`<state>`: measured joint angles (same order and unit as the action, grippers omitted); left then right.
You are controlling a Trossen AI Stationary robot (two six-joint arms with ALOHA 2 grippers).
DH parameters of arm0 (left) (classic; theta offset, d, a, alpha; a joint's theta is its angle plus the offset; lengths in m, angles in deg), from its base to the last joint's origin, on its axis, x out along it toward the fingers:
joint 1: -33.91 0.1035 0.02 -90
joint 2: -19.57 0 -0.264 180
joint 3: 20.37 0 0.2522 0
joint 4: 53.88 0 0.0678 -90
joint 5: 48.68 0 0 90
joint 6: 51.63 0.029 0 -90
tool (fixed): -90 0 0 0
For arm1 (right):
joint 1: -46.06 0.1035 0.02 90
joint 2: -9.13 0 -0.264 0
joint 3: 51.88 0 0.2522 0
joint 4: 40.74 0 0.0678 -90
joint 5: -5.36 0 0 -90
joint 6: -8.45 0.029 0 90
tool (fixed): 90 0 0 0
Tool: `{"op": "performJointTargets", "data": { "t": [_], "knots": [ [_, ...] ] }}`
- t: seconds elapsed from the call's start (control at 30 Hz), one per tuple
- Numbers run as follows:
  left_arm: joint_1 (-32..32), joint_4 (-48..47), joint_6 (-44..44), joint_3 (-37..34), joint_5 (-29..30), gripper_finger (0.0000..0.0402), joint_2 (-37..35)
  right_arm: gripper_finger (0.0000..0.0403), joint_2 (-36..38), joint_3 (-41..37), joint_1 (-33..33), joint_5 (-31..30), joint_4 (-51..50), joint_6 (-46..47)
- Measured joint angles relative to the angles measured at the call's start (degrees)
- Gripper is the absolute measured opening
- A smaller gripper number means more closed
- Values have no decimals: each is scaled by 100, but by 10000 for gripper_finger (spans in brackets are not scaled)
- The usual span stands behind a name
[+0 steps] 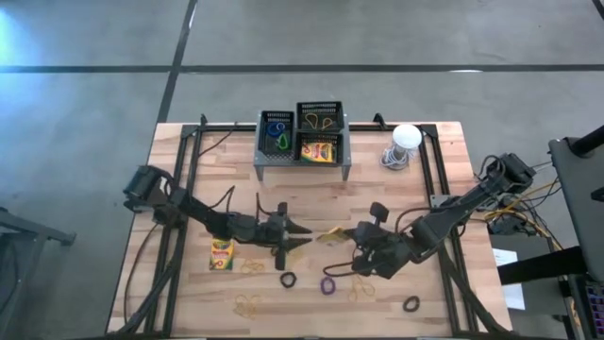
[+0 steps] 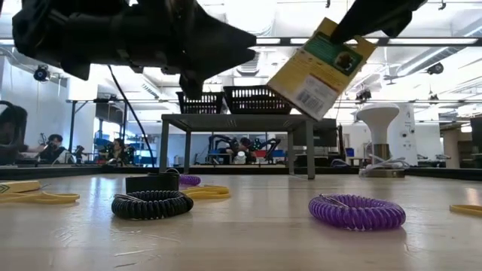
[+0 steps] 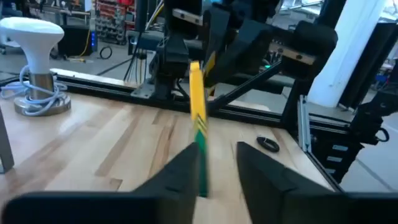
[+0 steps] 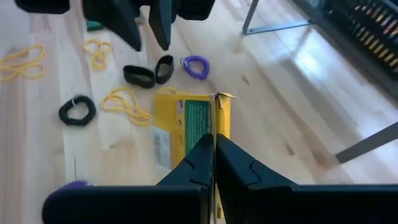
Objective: Pick & Place Office Desk Supplies
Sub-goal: Put the crayon box into the bottom black bin on the shelf
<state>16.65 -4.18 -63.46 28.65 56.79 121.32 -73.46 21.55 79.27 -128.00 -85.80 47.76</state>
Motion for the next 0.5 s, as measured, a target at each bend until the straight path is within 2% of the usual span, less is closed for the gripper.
{"op": "performJointTargets", "data": {
  "t": [0.23, 0.3, 0.37, 0.5],
  "knots": [
    [36, -1010, 119, 587, 30, 230, 74, 8, 0, 92, 2, -181, 26, -32],
    [45, -1374, 95, 775, 192, 253, 74, 8, 0, 111, 2, -181, 44, -34],
    [48, -1805, -31, 943, 417, 270, 74, 8, 0, 126, 2, -181, 39, -58],
    [48, -2528, -51, 1231, 448, 278, 74, 8, 0, 176, 2, -182, 58, -76]
  ]
}}
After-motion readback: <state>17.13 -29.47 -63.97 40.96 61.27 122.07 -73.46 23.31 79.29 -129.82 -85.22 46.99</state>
